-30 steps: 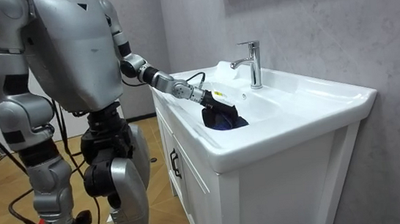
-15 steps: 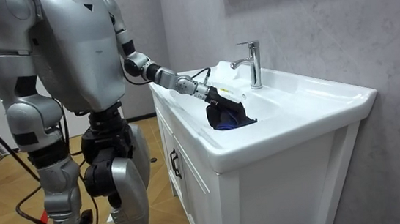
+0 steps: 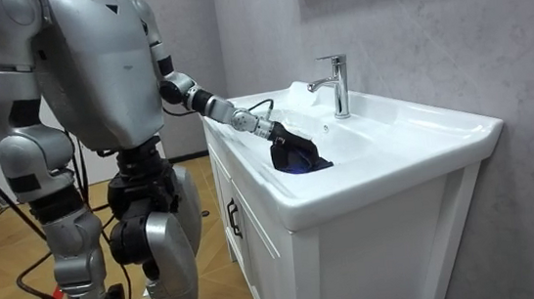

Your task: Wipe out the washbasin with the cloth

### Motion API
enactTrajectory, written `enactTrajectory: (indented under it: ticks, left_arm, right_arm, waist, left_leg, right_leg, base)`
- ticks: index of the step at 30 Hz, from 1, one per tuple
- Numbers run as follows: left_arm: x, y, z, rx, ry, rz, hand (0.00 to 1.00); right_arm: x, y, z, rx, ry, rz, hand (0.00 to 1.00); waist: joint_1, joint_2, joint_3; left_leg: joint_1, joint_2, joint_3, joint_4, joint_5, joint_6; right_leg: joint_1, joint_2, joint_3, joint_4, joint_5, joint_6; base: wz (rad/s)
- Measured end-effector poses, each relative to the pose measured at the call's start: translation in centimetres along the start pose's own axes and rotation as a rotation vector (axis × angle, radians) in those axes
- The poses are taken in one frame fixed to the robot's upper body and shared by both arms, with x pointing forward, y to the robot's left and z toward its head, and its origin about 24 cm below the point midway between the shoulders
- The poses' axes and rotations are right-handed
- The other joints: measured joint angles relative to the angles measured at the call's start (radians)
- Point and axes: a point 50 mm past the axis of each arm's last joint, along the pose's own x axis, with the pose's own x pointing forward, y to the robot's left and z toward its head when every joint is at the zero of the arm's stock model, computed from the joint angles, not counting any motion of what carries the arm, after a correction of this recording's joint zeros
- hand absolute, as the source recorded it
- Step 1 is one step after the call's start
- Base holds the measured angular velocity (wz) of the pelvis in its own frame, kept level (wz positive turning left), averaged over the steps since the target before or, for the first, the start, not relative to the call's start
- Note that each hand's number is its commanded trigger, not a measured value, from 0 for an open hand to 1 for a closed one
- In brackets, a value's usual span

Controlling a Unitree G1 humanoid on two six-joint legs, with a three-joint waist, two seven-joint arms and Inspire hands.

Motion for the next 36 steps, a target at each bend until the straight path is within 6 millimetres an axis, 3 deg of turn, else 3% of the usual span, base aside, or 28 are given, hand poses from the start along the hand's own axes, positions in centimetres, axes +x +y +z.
enactTrajectory:
  ticks: [3,5,10,12,15,18,20,25,28,36]
  left_arm:
    - [-0.4,-0.8,-2.5,-0.031,0.074,0.043,1.0]
    - [-0.4,-0.6,-3.9,-0.036,0.122,0.075,1.0]
    - [-1.1,0.5,-9.7,0.116,0.264,0.154,1.0]
    - [-1.6,0.7,-11.2,0.163,0.296,0.172,1.0]
    - [-2.2,0.9,-13.1,0.239,0.334,0.198,1.0]
    - [-2.4,0.8,-13.3,0.249,0.335,0.204,1.0]
    - [-2.6,0.7,-13.4,0.248,0.336,0.206,1.0]
    - [-3.1,1.1,-13.8,0.216,0.333,0.235,1.0]
    - [-3.2,1.5,-13.7,0.181,0.316,0.261,1.0]
    - [-4.0,2.6,-13.9,-0.003,0.301,0.33,1.0]
  right_arm:
    - [0.0,0.1,-0.4,0.013,0.009,-0.004,0.0]
    - [0.0,-0.1,-0.3,0.042,0.007,-0.007,0.0]
    - [0.0,-0.7,0.0,0.074,-0.008,-0.014,0.0]
    - [0.0,-1.0,0.0,0.074,-0.005,-0.013,0.0]
    - [-0.1,-1.8,0.6,0.087,-0.015,-0.014,0.0]
    - [-0.2,-2.9,0.9,0.118,-0.031,-0.033,0.0]
    - [-0.3,-3.7,1.3,0.121,-0.052,-0.053,0.0]
    - [-0.5,-4.9,2.4,0.211,-0.121,-0.07,0.0]
    - [-0.6,-4.9,2.8,0.235,-0.159,-0.063,0.0]
    - [-0.4,-4.8,2.2,0.378,-0.186,-0.033,0.0]
  waist:
    - [0.041,-0.011,-0.0111]
    - [0.047,-0.011,-0.013]
    - [0.091,0.005,-0.0245]
    - [0.098,0.014,-0.0298]
    - [0.1,0.025,-0.0312]
    - [0.128,0.04,-0.0348]
    - [0.132,0.051,-0.0332]
    - [0.167,0.086,-0.0344]
    - [0.187,0.092,-0.0331]
    - [0.208,0.093,-0.032]
  left_leg:
    - [0.015,0.0,-0.002,-0.001,0.0,0.0]
    - [0.013,0.0,-0.01,-0.003,0.0,0.0]
    - [0.014,0.005,-0.026,-0.011,0.0,0.0]
    - [0.014,0.007,-0.028,-0.011,0.0,0.0]
    - [0.015,0.011,-0.032,-0.011,0.0,0.0]
    - [0.014,0.013,-0.043,-0.01,0.0,0.0]
    - [0.01,0.014,-0.082,-0.009,0.0,0.0]
    - [-0.017,0.016,-0.096,-0.002,0.0,0.0]
    - [-0.024,0.019,-0.134,0.002,0.0,0.0]
    - [-0.036,0.027,-0.149,-0.001,0.0,-0.001]
  right_leg:
    - [0.01,0.001,-0.001,0.001,-0.001,-0.001]
    - [0.01,0.001,-0.005,0.0,-0.001,-0.002]
    - [0.007,0.008,-0.007,0.0,0.003,-0.007]
    - [0.01,0.008,-0.013,-0.001,0.003,-0.007]
    - [0.014,0.011,-0.022,-0.001,0.004,-0.008]
    - [0.006,0.014,-0.022,-0.001,0.006,-0.013]
    - [0.004,0.014,-0.04,0.0,0.007,-0.014]
    - [-0.016,0.013,-0.077,-0.001,0.008,-0.016]
    - [-0.016,0.013,-0.109,-0.002,0.009,-0.017]
    - [-0.013,0.013,-0.147,-0.004,0.009,-0.018]
  base:
    - [-0.06]
    - [0.05]
    - [-0.02]
    - [0.06]
    - [-0.01]
    - [-0.19]
    - [-0.08]
    - [0.07]
    - [0.14]
    - [0.14]
